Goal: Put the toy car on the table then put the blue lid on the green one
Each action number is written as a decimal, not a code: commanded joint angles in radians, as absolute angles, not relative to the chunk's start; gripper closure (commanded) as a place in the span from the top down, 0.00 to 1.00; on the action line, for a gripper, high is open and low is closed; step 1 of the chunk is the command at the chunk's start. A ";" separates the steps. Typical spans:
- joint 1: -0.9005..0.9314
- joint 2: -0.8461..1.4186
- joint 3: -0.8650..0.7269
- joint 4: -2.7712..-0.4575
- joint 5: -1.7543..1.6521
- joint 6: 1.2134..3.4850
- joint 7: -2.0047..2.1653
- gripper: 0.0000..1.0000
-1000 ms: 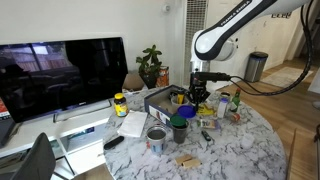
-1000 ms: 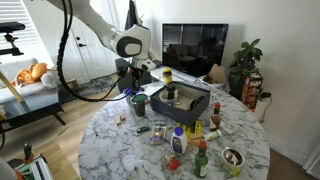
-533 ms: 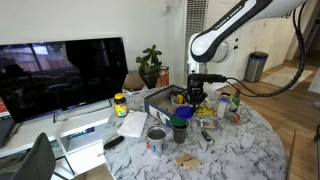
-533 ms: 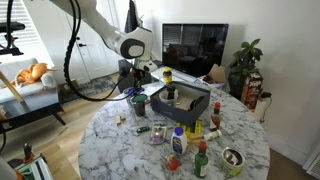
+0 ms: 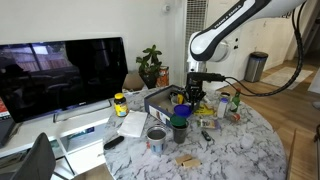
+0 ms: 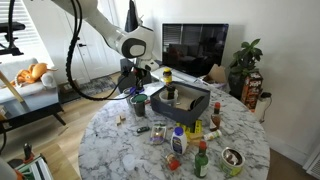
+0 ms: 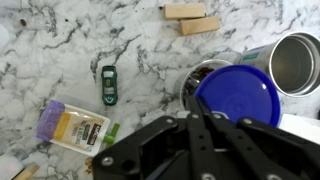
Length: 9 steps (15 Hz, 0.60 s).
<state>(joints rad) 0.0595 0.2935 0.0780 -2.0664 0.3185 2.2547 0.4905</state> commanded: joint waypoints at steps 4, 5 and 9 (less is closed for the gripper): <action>0.086 0.336 0.060 -2.045 0.323 2.273 0.517 0.00; 0.089 0.343 0.060 -2.041 0.323 2.275 0.519 0.00; 0.093 0.379 0.059 -2.009 0.330 2.271 0.536 0.00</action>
<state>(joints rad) 0.0726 0.3406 0.0737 -2.0383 0.3185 2.2569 0.5098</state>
